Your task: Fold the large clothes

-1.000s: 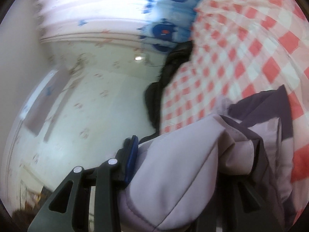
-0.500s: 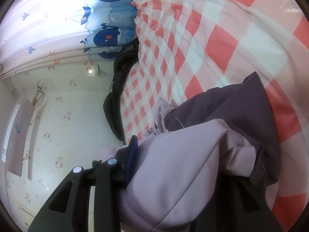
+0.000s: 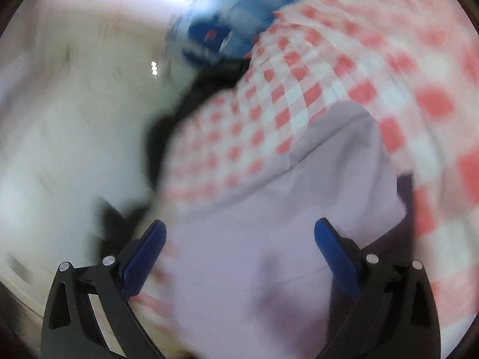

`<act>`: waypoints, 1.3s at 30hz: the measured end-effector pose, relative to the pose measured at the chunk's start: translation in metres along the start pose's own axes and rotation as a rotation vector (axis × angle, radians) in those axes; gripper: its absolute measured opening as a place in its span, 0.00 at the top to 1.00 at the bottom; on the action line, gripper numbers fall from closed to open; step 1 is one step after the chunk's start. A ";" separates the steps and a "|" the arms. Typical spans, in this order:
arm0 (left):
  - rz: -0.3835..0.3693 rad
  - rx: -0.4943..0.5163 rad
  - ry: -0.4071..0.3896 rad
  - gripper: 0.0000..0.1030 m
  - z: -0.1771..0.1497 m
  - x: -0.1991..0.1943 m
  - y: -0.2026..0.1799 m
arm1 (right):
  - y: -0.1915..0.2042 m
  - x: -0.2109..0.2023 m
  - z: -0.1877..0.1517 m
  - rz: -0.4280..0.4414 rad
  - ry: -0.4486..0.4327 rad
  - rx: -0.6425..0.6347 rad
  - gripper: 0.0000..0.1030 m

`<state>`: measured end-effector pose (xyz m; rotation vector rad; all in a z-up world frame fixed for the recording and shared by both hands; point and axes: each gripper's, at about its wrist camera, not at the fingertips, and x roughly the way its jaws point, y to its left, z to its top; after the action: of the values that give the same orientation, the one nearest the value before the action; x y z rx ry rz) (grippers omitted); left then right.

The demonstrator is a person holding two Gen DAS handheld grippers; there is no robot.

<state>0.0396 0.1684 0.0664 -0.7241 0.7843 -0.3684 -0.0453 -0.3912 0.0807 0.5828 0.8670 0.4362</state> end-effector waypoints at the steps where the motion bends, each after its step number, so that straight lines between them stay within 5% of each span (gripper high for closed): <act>1: 0.030 0.065 0.025 0.16 -0.009 0.009 -0.009 | 0.013 0.013 -0.004 -0.063 0.007 -0.080 0.08; 5: 0.174 0.235 0.077 0.16 -0.032 0.070 -0.029 | 0.022 0.074 -0.009 -0.238 0.028 -0.195 0.08; 8: 0.271 0.174 0.134 0.16 -0.028 0.126 -0.002 | 0.009 0.125 -0.002 -0.320 0.057 -0.194 0.08; 14: 0.399 0.173 0.158 0.16 -0.010 0.184 0.023 | -0.011 0.171 0.029 -0.344 0.075 -0.174 0.07; 18: 0.396 0.145 0.159 0.16 -0.005 0.167 0.013 | -0.009 0.174 0.034 -0.370 0.108 -0.174 0.07; 21: 0.344 0.209 0.095 0.16 -0.013 0.140 -0.013 | 0.020 0.147 0.028 -0.333 0.001 -0.254 0.08; 25: 0.416 0.261 0.119 0.16 -0.022 0.166 -0.012 | 0.059 0.179 0.024 -0.362 0.050 -0.411 0.07; 28: 0.461 0.276 0.091 0.15 -0.028 0.184 0.000 | 0.040 0.232 0.023 -0.417 0.159 -0.391 0.06; 33: 0.582 0.360 0.118 0.11 -0.036 0.215 -0.002 | 0.029 0.253 0.030 -0.453 0.177 -0.389 0.05; 36: 0.556 0.333 0.166 0.11 -0.033 0.201 -0.005 | 0.033 0.221 0.039 -0.450 0.205 -0.364 0.07; 39: 0.497 0.259 0.102 0.11 -0.030 0.150 -0.012 | 0.046 0.150 0.030 -0.435 0.070 -0.354 0.07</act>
<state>0.1161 0.0639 -0.0166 -0.2526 0.9615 -0.0525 0.0599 -0.2786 0.0378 0.0465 0.9276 0.2046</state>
